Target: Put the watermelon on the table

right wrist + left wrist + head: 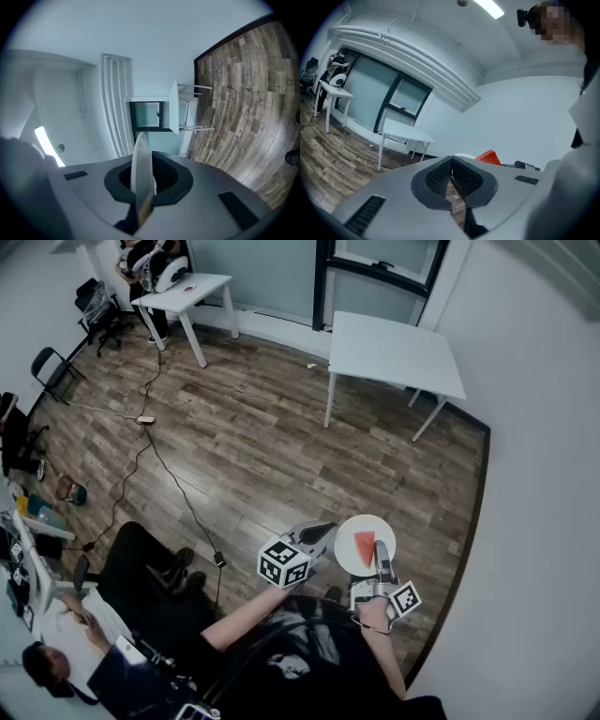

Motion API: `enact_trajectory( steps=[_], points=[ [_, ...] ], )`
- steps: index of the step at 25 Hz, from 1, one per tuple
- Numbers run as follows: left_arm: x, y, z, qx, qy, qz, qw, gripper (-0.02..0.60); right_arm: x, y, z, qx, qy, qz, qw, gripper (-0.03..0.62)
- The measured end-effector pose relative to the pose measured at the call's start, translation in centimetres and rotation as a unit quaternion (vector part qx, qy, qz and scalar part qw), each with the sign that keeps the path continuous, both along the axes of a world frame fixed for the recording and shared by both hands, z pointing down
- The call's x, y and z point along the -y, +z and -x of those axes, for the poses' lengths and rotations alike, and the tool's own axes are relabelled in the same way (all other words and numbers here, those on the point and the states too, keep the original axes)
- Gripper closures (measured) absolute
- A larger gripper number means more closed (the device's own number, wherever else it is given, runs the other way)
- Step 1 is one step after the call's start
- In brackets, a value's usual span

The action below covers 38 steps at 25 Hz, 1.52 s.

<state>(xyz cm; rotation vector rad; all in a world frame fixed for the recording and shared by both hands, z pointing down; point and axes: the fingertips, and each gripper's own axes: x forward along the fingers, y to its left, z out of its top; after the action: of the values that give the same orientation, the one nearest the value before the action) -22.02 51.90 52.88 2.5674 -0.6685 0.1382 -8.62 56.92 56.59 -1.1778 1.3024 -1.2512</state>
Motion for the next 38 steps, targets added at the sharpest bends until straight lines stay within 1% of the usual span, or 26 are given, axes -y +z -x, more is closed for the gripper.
enact_trajectory(
  steps=[4, 9, 12, 15, 19, 21, 23, 29, 35, 38],
  points=[
    [0.7, 0.6, 1.2, -0.006, 0.000, 0.005, 1.0000, 0.577, 0.3, 0.7, 0.9, -0.007, 0.003, 0.007, 1.000, 0.572],
    [0.7, 2.0, 2.2, -0.008, 0.009, 0.021, 0.9997, 0.577, -0.2, 1.8, 2.2, 0.002, 0.011, 0.021, 1.000, 0.572],
    [0.9, 2.6, 2.4, -0.010, 0.010, 0.031, 0.9994, 0.575, 0.1, 2.1, 2.0, 0.008, 0.017, 0.022, 1.000, 0.572],
    [1.9, 3.0, 2.0, -0.011, 0.009, 0.037, 0.9992, 0.577, 1.5, 2.3, 1.2, 0.018, 0.021, 0.018, 0.999, 0.572],
    [4.7, 3.9, 0.5, -0.008, 0.002, 0.046, 0.9989, 0.577, 5.0, 3.1, -0.1, 0.030, 0.008, 0.021, 0.999, 0.572],
    [7.0, 4.4, -0.8, -0.006, -0.003, 0.053, 0.9986, 0.577, 7.3, 3.6, -1.2, 0.035, 0.000, 0.026, 0.999, 0.572],
    [9.5, 4.4, -2.7, -0.006, -0.004, 0.056, 0.9984, 0.575, 9.8, 3.6, -2.8, 0.036, -0.007, 0.026, 0.999, 0.572],
    [16.5, 2.5, -10.3, -0.004, 0.007, 0.037, 0.9993, 0.575, 16.9, 1.3, -9.6, 0.033, -0.014, -0.006, 0.999, 0.572],
    [21.3, 1.4, -15.7, -0.001, -0.006, 0.023, 0.9997, 0.577, 21.1, 0.9, -15.0, 0.036, -0.024, -0.007, 0.999, 0.572],
    [23.0, 1.9, -17.4, 0.005, -0.013, 0.025, 0.9996, 0.575, 23.0, 1.4, -17.0, 0.042, -0.031, -0.001, 0.999, 0.572]
  ],
)
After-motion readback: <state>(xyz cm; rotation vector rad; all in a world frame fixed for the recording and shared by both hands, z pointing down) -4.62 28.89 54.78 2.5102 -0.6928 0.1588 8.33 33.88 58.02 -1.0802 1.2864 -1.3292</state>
